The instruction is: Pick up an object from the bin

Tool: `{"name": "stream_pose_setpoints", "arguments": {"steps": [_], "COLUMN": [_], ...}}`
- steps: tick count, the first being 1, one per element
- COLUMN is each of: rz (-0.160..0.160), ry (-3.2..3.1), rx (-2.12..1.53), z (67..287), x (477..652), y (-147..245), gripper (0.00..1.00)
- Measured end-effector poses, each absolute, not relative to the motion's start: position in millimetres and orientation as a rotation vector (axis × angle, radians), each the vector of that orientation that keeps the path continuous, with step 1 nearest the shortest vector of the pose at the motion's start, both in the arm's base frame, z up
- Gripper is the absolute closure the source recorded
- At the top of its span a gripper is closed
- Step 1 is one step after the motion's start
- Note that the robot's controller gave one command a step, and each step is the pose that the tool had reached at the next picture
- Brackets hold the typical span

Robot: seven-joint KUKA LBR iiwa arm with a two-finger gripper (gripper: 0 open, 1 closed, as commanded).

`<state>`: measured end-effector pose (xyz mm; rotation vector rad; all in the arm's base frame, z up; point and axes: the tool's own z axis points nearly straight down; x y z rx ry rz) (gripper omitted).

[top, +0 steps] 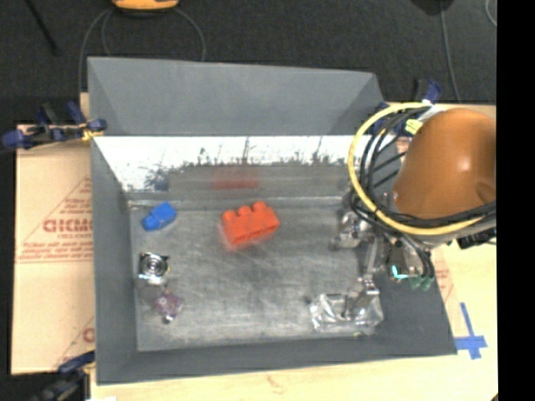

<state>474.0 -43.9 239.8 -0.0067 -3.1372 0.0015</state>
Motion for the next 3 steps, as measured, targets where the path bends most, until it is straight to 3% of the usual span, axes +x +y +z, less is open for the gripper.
{"name": "stream_pose_setpoints", "arguments": {"steps": [1, 2, 3], "rz": [0.002, -0.004, -0.007], "ry": [-3.136, -3.129, -3.105], "rx": [0.1, 0.312, 0.316], "z": [108, 84, 83], "x": [493.2, 487.8, 482.2], "y": [-90, -94, -95], "gripper": [0.0, 0.0, 1.0]}}
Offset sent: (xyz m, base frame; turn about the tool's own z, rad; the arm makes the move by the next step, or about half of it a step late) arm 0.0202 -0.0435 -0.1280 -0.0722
